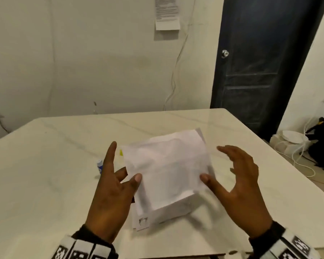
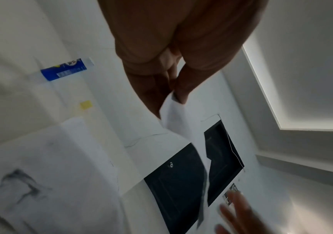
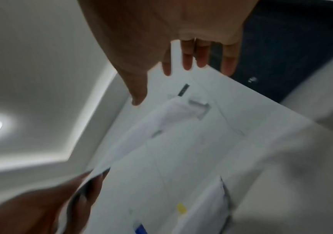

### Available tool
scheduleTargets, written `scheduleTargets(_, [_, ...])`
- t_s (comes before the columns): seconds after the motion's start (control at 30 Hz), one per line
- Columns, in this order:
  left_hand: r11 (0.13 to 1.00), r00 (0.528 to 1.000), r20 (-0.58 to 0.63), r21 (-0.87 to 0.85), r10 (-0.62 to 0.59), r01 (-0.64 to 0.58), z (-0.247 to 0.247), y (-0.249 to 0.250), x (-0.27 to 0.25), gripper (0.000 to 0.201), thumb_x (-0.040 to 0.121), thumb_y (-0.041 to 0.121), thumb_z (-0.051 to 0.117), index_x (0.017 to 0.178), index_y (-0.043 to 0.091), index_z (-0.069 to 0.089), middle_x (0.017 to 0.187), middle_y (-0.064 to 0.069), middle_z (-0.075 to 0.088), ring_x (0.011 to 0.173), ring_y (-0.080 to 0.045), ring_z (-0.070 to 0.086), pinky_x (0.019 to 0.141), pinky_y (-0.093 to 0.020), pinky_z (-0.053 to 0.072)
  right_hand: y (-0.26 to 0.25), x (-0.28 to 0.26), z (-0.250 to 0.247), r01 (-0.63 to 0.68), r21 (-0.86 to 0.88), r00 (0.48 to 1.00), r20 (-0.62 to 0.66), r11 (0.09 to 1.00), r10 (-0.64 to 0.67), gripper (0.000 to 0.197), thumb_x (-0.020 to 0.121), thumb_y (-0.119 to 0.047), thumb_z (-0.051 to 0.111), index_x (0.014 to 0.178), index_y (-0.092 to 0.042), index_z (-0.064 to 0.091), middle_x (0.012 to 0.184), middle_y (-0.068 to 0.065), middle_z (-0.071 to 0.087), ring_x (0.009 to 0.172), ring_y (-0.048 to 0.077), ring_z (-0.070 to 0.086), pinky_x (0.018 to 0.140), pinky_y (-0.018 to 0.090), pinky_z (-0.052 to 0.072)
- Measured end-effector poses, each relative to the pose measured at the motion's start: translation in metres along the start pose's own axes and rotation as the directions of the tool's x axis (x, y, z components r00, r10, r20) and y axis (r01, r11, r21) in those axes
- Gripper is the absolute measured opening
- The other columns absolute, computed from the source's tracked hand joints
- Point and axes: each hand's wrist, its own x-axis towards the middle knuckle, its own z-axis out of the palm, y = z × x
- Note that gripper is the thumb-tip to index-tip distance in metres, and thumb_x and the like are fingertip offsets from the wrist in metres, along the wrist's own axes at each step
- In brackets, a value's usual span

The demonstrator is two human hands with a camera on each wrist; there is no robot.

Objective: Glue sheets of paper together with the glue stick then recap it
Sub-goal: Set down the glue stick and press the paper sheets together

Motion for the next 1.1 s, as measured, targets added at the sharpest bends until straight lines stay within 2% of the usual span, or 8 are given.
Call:
scheduleTargets(0.07, [0.998, 0.999, 0.021, 0.042, 0.035, -0.036, 0.001, 0.002, 0.0, 0.083, 0.091, 0.018, 0.064, 0.135, 0.07, 0.017, 0.128, 0.012, 0.066, 0.106, -0.015, 0.07, 0.086, -0.05, 0.057, 0.011, 0.007, 0.004, -0.315, 0.226, 0.944, 0.175, 0.922, 0.28, 0.077, 0.069, -0.066, 0.074, 0.138, -0.042, 0.047, 0.138, -0.011, 0.054, 0.12, 0.009, 0.056, 0.09, 0.033, 0.052])
scheduleTargets(0.17, [0.995, 0.996, 0.059, 0.07, 0.07, -0.074, 0.006, 0.007, 0.0, 0.081, 0.091, 0.017, 0.064, 0.142, 0.06, 0.018, 0.12, 0.015, 0.07, 0.096, -0.009, 0.073, 0.082, -0.044, 0.059, 0.025, 0.014, 0.006, -0.577, 0.456, 0.802, 0.474, 0.677, 0.364, 0.074, 0.062, -0.053, 0.081, 0.127, -0.022, 0.065, 0.111, 0.009, 0.076, 0.088, 0.024, 0.072, 0.079, 0.045, 0.058])
scheduleTargets(0.37, [0.962, 0.984, 0.163, 0.251, 0.07, -0.11, 0.012, 0.004, 0.017, 0.046, 0.093, 0.025, 0.061, 0.134, 0.041, 0.047, 0.11, 0.01, 0.072, 0.091, -0.012, 0.073, 0.079, -0.041, 0.062, 0.053, 0.015, -0.02, -0.503, 0.586, 0.851, 0.204, 0.635, 0.485, 0.022, 0.087, -0.02, 0.07, 0.106, -0.011, 0.072, 0.089, 0.021, 0.072, 0.058, 0.026, 0.059, 0.053, 0.037, 0.05])
scheduleTargets(0.57, [0.501, 0.877, 0.459, 0.797, -0.14, -0.337, 0.024, -0.03, 0.069, 0.049, 0.088, 0.043, 0.064, 0.134, 0.036, 0.048, 0.138, 0.012, 0.05, 0.122, -0.009, 0.052, 0.105, -0.03, 0.043, 0.101, -0.009, -0.041, -0.574, 0.663, 0.72, 0.13, 0.481, 0.681, 0.006, 0.096, -0.015, 0.061, 0.097, -0.013, 0.067, 0.088, 0.008, 0.063, 0.061, 0.027, 0.051, 0.055, 0.035, 0.047])
scheduleTargets(0.77, [0.045, 0.806, 0.376, 0.915, -0.457, -0.401, 0.056, -0.045, 0.104, 0.085, 0.076, 0.069, 0.061, 0.141, 0.02, 0.038, 0.142, -0.005, 0.047, 0.129, -0.027, 0.047, 0.106, -0.045, 0.041, 0.108, -0.018, -0.039, -0.528, 0.621, 0.763, 0.048, 0.579, 0.644, 0.038, 0.073, -0.039, 0.073, 0.098, -0.012, 0.069, 0.075, -0.004, 0.072, 0.055, 0.021, 0.057, 0.053, 0.029, 0.053])
scheduleTargets(0.87, [-0.022, 0.776, 0.396, 0.885, -0.49, -0.465, 0.066, -0.049, 0.105, 0.081, 0.077, 0.069, 0.06, 0.136, 0.017, 0.041, 0.137, -0.007, 0.049, 0.124, -0.029, 0.049, 0.101, -0.046, 0.043, 0.111, -0.018, -0.038, -0.508, 0.631, 0.784, 0.056, 0.586, 0.619, 0.012, 0.092, -0.023, 0.065, 0.096, -0.012, 0.068, 0.066, -0.01, 0.068, 0.06, 0.025, 0.052, 0.046, 0.02, 0.052])
scheduleTargets(1.0, [0.117, 0.568, 0.605, 0.735, -0.558, -0.668, 0.069, -0.039, 0.108, 0.093, 0.079, 0.049, 0.072, 0.153, 0.037, 0.016, 0.163, 0.013, 0.01, 0.148, -0.018, 0.018, 0.116, -0.051, 0.021, 0.114, -0.017, -0.039, -0.51, 0.628, 0.786, 0.063, 0.587, 0.615, 0.01, 0.096, -0.02, 0.062, 0.096, -0.013, 0.069, 0.067, -0.007, 0.065, 0.057, 0.024, 0.047, 0.044, 0.019, 0.048])
scheduleTargets(1.1, [0.138, 0.402, 0.73, 0.556, -0.552, -0.82, 0.076, -0.03, 0.106, 0.091, 0.079, 0.037, 0.075, 0.148, 0.049, 0.018, 0.163, 0.016, 0.007, 0.15, -0.017, 0.008, 0.116, -0.052, 0.017, 0.113, -0.018, -0.04, -0.499, 0.634, 0.796, 0.065, 0.591, 0.602, 0.011, 0.097, -0.02, 0.061, 0.097, -0.013, 0.069, 0.068, 0.001, 0.059, 0.053, 0.021, 0.044, 0.043, 0.02, 0.043])
